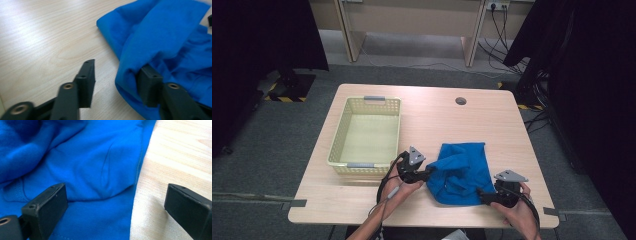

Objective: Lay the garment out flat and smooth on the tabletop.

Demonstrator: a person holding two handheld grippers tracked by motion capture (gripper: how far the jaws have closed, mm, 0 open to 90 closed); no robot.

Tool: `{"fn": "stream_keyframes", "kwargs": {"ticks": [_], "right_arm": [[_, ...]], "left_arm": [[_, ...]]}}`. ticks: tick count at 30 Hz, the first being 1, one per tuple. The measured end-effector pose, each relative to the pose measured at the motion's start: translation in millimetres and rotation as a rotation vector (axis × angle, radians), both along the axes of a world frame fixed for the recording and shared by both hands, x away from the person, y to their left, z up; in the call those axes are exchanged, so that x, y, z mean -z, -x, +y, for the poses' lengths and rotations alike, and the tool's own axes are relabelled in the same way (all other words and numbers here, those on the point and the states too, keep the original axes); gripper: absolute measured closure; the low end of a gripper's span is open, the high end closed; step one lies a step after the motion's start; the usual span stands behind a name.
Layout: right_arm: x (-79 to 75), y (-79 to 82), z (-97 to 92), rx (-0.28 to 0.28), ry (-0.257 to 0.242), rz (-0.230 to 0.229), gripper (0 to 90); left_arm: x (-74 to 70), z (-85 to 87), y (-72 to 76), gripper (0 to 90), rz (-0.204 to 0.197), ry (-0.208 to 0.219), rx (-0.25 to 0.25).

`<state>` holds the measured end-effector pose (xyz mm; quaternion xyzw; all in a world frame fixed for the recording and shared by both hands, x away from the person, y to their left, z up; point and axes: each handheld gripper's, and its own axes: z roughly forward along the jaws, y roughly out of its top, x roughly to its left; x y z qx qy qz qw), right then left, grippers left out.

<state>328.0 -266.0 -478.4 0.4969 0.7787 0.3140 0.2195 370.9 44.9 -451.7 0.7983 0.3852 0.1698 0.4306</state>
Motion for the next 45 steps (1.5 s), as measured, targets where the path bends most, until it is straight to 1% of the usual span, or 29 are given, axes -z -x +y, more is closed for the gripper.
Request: {"fn": "stream_keyframes", "kwargs": {"ticks": [4,8,11,14,17,22,26,28,31,33,34,36,39,40,42,45], "right_arm": [[0.0,-0.4,0.0,-0.003,0.002,-0.002,5.1],[0.0,-0.1,0.3,-0.001,0.001,-0.001,5.1],[0.0,-0.1,0.2,-0.001,0.001,-0.001,5.1],[0.0,-0.4,0.3,-0.003,0.001,-0.001,5.1],[0.0,-0.3,0.5,-0.003,0.003,-0.004,5.1],[0.0,-0.5,0.5,-0.005,0.004,-0.003,5.1],[0.1,-0.6,0.8,-0.005,0.001,-0.001,5.1],[0.1,-0.5,0.8,-0.005,0.002,-0.002,5.1],[0.1,-0.6,0.9,-0.006,0.002,-0.001,5.1],[0.1,-0.7,1.0,-0.005,0.000,-0.001,5.1],[0.1,-0.6,1.1,-0.005,0.001,-0.001,5.2],[0.0,-0.4,1.4,-0.005,0.001,-0.002,5.2],[0.1,-0.6,1.3,-0.004,-0.004,0.001,5.2],[0.0,-0.5,1.3,-0.006,-0.001,-0.001,5.3],[0.1,-0.7,1.2,-0.006,-0.002,0.000,5.3],[0.0,-0.4,1.6,-0.005,-0.001,0.000,5.4]], "left_arm": [[-9.6,-6.3,4.2,40.7,-0.029,0.004,0.020],[-15.7,-17.6,8.5,33.1,-0.024,0.013,0.054],[-19.8,-28.4,12.9,31.1,-0.024,0.006,0.088],[-22.3,-39.3,12.9,26.6,-0.025,0.007,0.104],[-23.6,-51.7,9.8,23.5,-0.019,0.005,0.117],[-21.1,-75.7,1.2,20.9,-0.011,-0.009,0.138],[-14.5,-94.8,-6.3,20.3,0.001,-0.031,0.153],[-13.1,-98.2,-7.5,20.3,0.000,-0.037,0.156],[-6.9,-113.0,-13.3,19.6,-0.020,-0.096,0.154],[-3.0,-119.0,-17.1,19.4,-0.015,-0.110,0.147],[0.1,-122.1,-20.0,20.9,-0.017,-0.124,0.146],[3.9,-124.8,-23.6,35.2,-0.042,-0.160,0.143],[5.7,-121.7,-27.1,57.7,-0.053,-0.185,0.130],[4.9,-119.2,-27.5,64.2,-0.052,-0.184,0.129],[2.8,-113.3,-28.3,69.8,-0.050,-0.184,0.120],[-1.0,-101.1,-29.1,73.2,-0.060,-0.174,0.099]]}}
